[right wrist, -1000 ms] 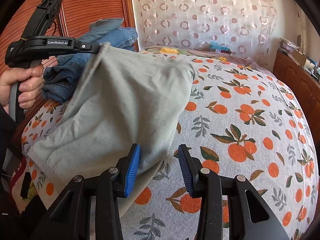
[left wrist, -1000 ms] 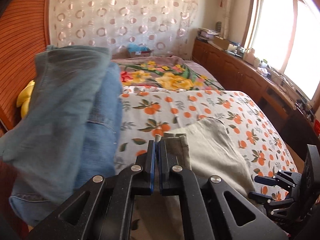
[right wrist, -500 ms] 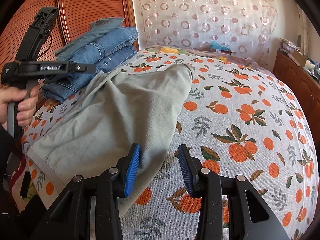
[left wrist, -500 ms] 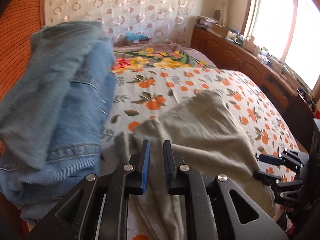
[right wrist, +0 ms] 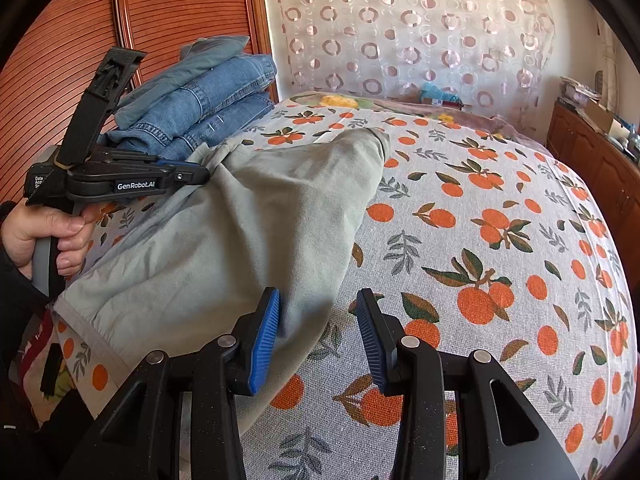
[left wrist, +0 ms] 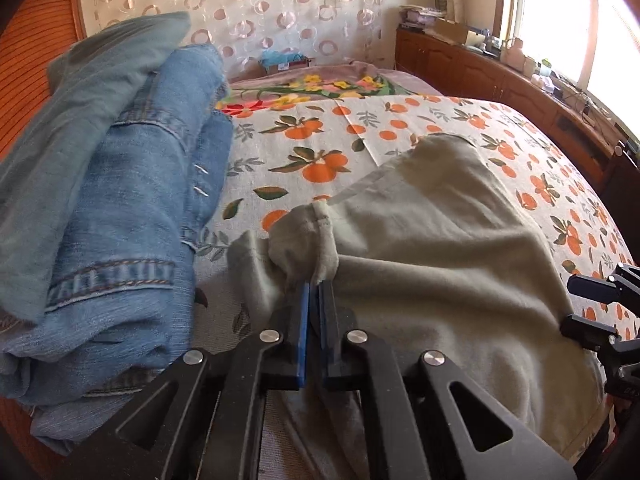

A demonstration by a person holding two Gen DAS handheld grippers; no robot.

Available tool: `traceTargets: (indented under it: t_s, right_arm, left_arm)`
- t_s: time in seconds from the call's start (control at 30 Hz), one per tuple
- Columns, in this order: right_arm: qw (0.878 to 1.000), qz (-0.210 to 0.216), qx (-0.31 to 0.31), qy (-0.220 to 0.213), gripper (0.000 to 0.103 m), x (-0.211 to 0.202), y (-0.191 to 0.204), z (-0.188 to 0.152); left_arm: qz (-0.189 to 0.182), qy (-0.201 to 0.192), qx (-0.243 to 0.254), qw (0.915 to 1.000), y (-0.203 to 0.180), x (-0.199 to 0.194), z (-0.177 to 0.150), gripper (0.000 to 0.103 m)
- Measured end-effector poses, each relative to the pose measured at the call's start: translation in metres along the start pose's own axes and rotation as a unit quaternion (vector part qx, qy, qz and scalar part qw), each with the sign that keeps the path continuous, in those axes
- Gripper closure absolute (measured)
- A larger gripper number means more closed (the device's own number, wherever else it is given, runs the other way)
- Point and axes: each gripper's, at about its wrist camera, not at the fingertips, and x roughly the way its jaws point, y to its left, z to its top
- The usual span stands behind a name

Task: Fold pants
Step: 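Press the folded grey-green pants flat with the left tool and release, then move the left tool to the leg hems of the folded pants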

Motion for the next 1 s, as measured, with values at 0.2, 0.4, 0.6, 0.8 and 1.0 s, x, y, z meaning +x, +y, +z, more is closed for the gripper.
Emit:
traceTargets:
  t_s: [0.2, 0.4, 0.6, 0.8, 1.0]
  right_arm:
    - [1.000, 0.000, -0.001, 0.000, 0.062, 0.000, 0.000, 0.000]
    - [1.000, 0.000, -0.001, 0.001, 0.062, 0.000, -0.001, 0.000]
    - [1.000, 0.001, -0.001, 0.001, 0.062, 0.000, -0.001, 0.000]
    - [1.000, 0.001, -0.001, 0.001, 0.062, 0.000, -0.001, 0.000]
    - [1.000, 0.001, -0.001, 0.001, 0.062, 0.000, -0.001, 0.000]
  left_arm:
    - [0.023, -0.033, -0.049, 0.9980, 0.027, -0.022, -0.008, 0.100]
    - [0.025, -0.034, -0.073, 0.9965, 0.035, -0.039, -0.018, 0.093]
    - [-0.024, -0.042, -0.058, 0.9972, 0.013, -0.055, -0.032, 0.073]
    - [-0.037, -0.016, -0.050, 0.9979, -0.005, -0.049, -0.051, 0.071]
    - [-0.023, -0.006, -0.042, 0.9988, -0.007, -0.044, -0.069, 0.087]
